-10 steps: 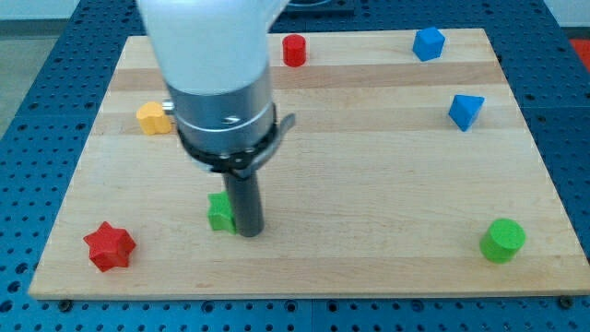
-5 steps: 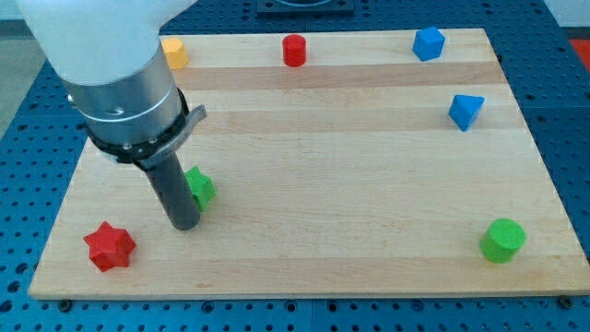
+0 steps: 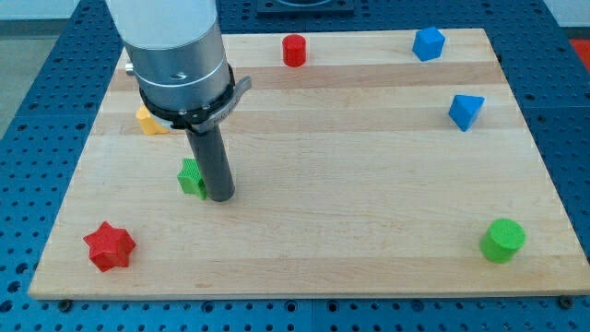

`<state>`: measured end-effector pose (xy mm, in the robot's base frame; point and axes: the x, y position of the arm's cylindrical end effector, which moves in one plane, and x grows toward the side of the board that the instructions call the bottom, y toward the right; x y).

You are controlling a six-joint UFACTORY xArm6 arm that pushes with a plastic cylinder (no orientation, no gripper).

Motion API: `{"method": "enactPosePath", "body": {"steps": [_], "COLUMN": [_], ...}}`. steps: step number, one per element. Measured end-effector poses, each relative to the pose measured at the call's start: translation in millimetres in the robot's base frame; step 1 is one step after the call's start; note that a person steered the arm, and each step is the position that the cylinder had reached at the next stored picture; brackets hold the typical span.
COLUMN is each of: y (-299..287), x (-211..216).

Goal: Keep the green star in between the yellow heart and the red star

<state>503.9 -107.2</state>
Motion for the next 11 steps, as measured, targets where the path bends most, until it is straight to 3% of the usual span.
{"method": "enactPosePath", "body": {"steps": [2,11], "y": [-5.0,-44.4], "x": [-28.3,-35.5]}}
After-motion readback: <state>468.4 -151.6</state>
